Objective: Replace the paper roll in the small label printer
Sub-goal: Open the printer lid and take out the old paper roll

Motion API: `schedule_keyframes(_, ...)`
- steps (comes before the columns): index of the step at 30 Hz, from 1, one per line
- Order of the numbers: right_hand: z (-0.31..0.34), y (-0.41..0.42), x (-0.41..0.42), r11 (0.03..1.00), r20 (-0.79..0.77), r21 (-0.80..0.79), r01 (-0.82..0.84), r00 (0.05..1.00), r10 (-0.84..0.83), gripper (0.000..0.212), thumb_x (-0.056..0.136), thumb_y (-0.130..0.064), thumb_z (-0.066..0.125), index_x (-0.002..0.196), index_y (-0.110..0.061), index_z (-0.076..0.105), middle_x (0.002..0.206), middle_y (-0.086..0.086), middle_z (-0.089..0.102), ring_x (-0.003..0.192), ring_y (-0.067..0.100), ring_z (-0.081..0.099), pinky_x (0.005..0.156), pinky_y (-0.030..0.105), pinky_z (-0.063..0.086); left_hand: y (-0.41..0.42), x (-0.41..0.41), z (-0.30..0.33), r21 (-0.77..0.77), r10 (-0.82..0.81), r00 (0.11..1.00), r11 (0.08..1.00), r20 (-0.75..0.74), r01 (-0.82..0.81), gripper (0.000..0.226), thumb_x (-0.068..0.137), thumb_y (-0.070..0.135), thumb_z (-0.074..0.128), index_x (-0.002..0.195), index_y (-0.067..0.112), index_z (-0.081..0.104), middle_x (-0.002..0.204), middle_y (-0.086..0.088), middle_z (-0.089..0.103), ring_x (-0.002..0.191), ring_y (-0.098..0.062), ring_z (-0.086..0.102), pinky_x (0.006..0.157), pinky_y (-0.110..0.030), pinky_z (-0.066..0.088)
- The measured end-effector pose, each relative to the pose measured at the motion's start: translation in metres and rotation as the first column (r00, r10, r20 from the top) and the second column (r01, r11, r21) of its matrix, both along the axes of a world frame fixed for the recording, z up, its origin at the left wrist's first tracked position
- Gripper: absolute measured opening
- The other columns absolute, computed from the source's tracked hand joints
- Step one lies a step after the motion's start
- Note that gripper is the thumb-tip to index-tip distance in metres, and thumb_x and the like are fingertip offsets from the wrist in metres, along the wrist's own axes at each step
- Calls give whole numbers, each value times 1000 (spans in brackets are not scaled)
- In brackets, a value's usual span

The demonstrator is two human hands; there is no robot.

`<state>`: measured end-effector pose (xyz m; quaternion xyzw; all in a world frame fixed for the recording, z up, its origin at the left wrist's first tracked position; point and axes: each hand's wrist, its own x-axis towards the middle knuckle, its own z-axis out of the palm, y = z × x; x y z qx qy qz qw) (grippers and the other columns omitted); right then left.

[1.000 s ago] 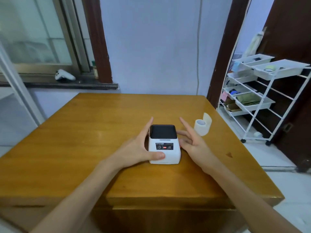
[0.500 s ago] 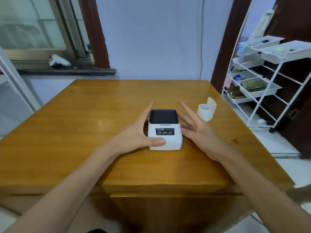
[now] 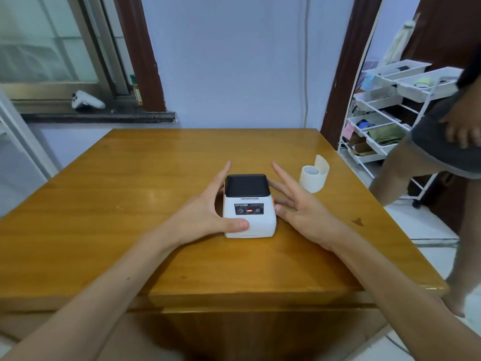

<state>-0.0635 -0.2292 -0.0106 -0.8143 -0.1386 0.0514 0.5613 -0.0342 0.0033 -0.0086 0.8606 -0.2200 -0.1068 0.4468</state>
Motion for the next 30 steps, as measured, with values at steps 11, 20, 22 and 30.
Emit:
schedule_keyframes(11,0,0,2,998,-22,55,28,999,-26,83,96,4,51,149,-49,15,158,-7,33,136,15,47,111,40,41,0,-2,3,25,21,1000,999,10,-21,127,53,67,79,143,66,-10,159,13,34,146,-5,31,118,-31,25)
schedule_keyframes(20,8,4,-1,995,16,53,81,996,-82,60,89,-24,66,142,-39,43,137,-7,55,106,5,65,98,27,49,-2,-12,4,60,-27,999,998,33,25,117,53,68,79,130,79,-8,134,39,34,138,-5,40,118,-42,33)
schedule_keyframes(22,8,3,-1,995,27,43,93,995,-95,55,88,-26,68,136,-43,49,128,-5,60,99,3,63,89,21,49,-2,-16,6,102,-33,998,994,53,28,119,53,69,78,133,77,-10,144,33,33,140,-5,37,118,-42,32)
schedule_keyframes(30,4,2,1,982,36,151,117,992,-124,43,79,-47,64,121,-36,63,117,3,64,103,16,61,94,32,49,-5,-28,11,194,-56,997,980,50,45,126,49,75,76,124,77,-24,155,24,23,141,-1,30,118,-39,29)
